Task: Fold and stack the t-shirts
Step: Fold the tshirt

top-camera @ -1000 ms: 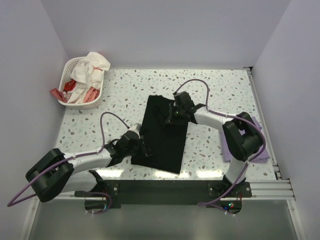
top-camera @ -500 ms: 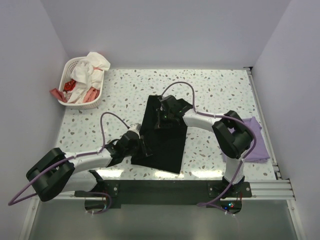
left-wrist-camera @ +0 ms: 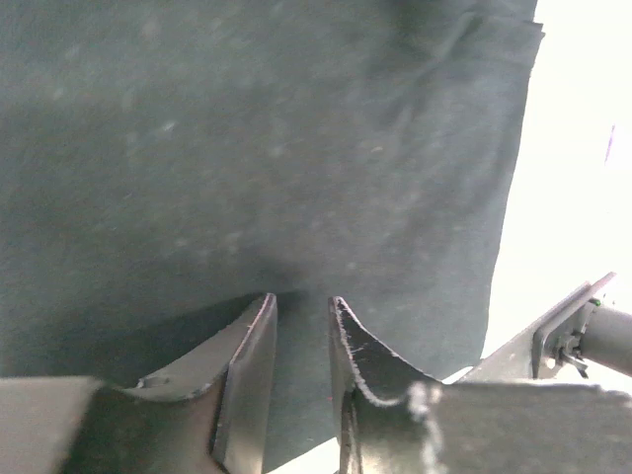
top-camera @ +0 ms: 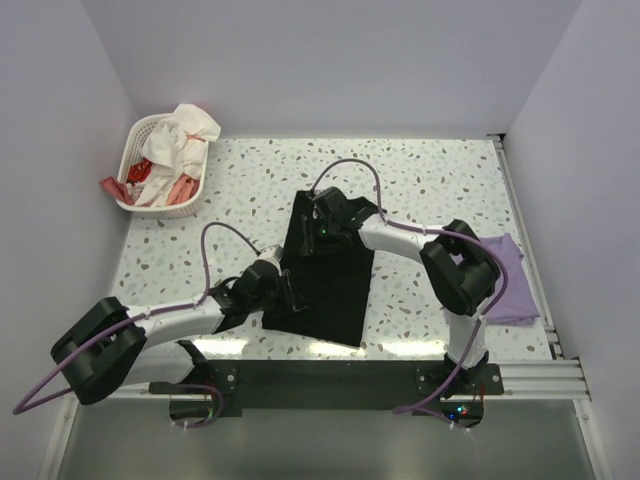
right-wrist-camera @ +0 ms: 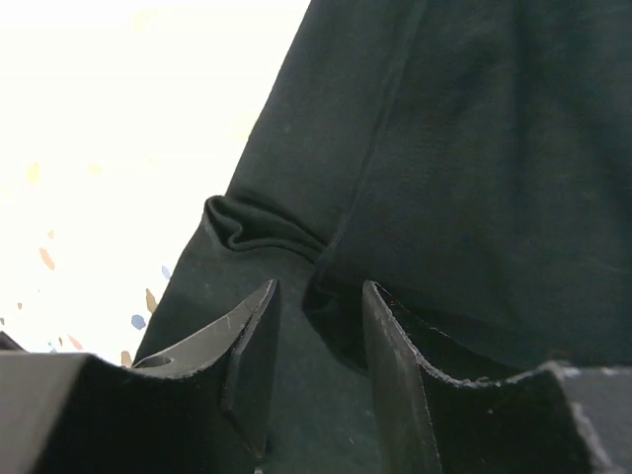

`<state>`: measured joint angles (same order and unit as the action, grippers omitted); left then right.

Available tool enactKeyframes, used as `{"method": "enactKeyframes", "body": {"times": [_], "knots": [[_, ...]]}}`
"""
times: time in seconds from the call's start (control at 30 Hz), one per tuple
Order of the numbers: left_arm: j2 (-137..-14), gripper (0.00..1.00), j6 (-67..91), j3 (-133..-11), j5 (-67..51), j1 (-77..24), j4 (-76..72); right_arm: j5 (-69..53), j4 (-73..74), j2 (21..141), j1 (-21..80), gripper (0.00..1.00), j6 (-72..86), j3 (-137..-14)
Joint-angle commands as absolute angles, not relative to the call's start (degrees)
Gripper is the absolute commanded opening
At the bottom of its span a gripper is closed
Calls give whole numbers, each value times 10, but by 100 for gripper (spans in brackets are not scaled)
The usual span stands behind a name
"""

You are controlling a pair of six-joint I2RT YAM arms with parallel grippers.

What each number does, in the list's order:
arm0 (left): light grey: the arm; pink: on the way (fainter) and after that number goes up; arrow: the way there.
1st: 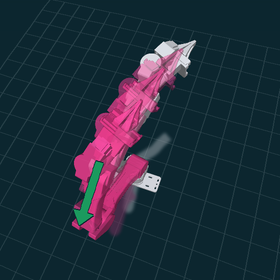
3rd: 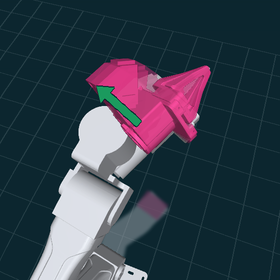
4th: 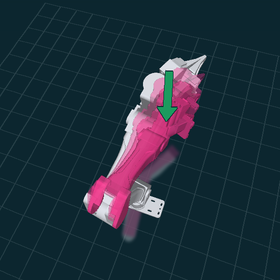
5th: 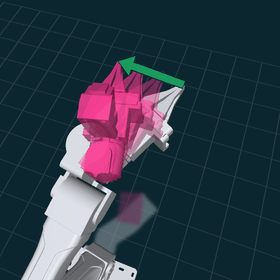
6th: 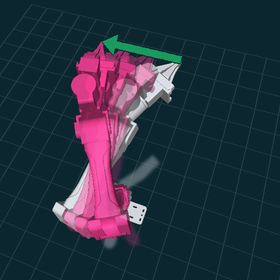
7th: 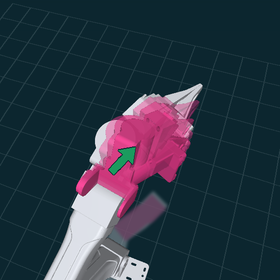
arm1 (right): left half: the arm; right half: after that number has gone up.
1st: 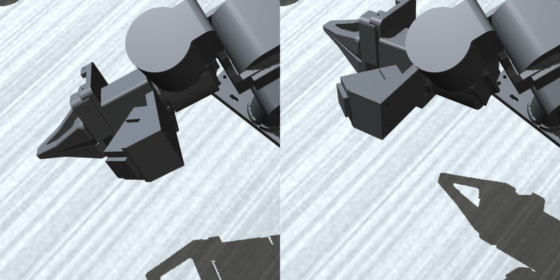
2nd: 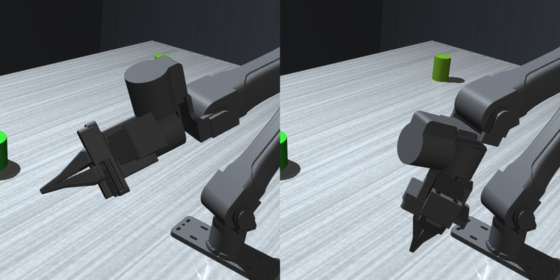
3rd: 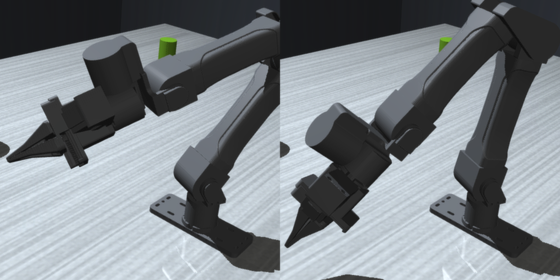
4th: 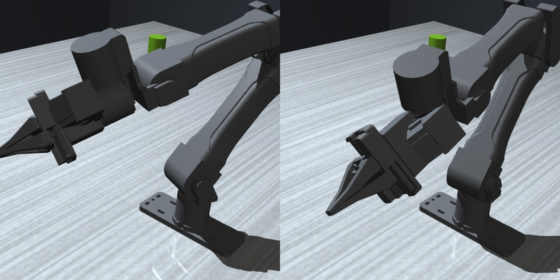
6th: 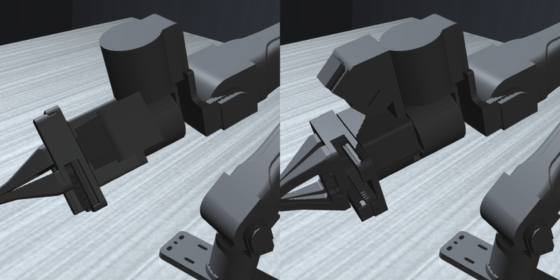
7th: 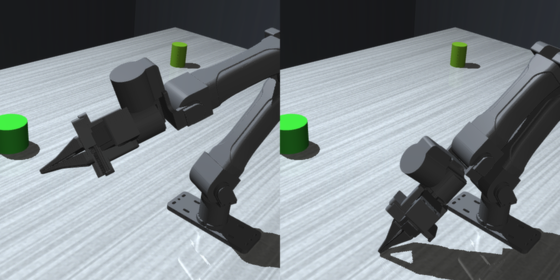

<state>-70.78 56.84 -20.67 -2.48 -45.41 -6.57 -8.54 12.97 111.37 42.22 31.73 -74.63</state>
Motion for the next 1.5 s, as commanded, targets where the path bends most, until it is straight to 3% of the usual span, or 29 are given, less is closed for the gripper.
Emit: {"method": "enactKeyframes", "body": {"times": [0.0,0.27,0.5,0.87,1.27,1.37,1.47], "knots": [[-674,33,527,-255,-7,-455,-58,-75,139,1049,388,43,309,-764],[-742,35,461,-437,25,-430,-21,-115,128,1034,231,43,344,-731],[-911,20,441,-576,3,-366,-26,-118,124,1064,160,43,348,-742],[-1035,5,456,-543,9,-348,-44,-43,192,1109,128,43,305,-806],[-1048,0,446,-544,11,-347,-33,-40,214,1178,131,42,287,-867],[-1049,0,445,-544,12,-345,-33,-44,235,1192,134,36,284,-895],[-1051,0,444,-544,11,-345,-31,-41,244,1188,135,16,281,-909]]}}
